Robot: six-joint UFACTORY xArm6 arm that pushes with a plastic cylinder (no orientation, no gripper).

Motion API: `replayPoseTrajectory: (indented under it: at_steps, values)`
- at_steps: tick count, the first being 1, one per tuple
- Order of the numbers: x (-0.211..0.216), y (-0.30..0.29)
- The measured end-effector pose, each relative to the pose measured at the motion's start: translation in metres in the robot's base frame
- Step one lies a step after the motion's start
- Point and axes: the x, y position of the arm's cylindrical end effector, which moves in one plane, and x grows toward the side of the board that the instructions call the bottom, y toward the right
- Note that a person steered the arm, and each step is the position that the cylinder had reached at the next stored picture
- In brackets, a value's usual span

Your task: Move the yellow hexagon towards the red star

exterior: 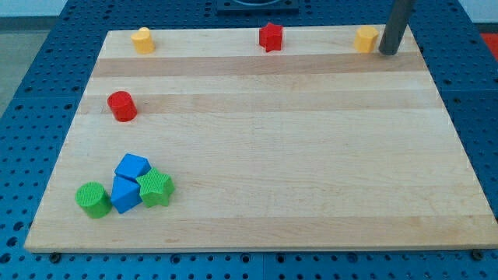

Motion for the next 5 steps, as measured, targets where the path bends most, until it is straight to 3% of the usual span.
replayPoseTrajectory:
  at_steps: [5]
  values:
    - [-0.027, -0.035]
